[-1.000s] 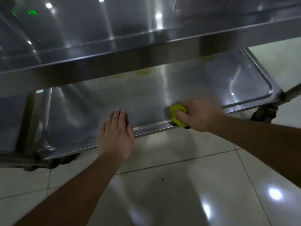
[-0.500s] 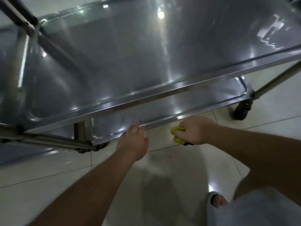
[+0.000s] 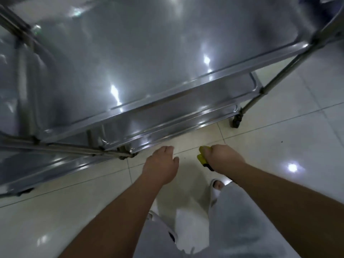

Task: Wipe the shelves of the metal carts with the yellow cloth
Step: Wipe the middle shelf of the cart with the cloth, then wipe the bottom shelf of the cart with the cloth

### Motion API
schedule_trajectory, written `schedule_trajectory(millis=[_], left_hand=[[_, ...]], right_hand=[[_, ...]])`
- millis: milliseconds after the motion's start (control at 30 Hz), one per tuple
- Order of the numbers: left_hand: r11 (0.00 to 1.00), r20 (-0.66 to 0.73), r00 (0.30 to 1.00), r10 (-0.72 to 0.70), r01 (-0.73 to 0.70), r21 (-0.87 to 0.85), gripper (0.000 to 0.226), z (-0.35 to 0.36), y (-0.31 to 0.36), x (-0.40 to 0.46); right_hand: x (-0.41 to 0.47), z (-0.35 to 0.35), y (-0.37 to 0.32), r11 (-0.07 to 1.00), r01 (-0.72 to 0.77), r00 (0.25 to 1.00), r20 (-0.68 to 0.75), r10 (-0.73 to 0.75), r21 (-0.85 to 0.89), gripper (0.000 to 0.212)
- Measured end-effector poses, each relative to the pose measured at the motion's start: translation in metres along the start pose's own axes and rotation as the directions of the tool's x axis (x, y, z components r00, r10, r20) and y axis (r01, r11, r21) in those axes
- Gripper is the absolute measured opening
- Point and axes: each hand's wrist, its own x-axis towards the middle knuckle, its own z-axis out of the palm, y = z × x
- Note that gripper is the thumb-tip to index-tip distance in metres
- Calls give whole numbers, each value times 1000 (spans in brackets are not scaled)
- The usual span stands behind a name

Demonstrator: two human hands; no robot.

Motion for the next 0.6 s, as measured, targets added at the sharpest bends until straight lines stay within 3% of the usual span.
schedule_trajectory(millis=[267, 400, 467, 600], left_hand=[[999, -34, 998, 47, -48, -9, 53, -107, 119, -99], [995, -59, 993, 99, -99, 3, 54, -143, 176, -115], [990, -74, 988, 137, -138, -4, 52, -161, 201, -115], [974, -81, 971, 224, -226, -18, 49, -192, 236, -94]], right_hand=[[-146, -121, 29, 996, 63, 997, -33, -65, -55, 30], [-195, -186, 46, 996, 92, 987, -130, -93, -13, 30], [-202, -210, 62, 998, 43, 988, -149, -49, -41, 40], [-203, -245, 90, 978, -147, 968, -183, 173, 145, 54]])
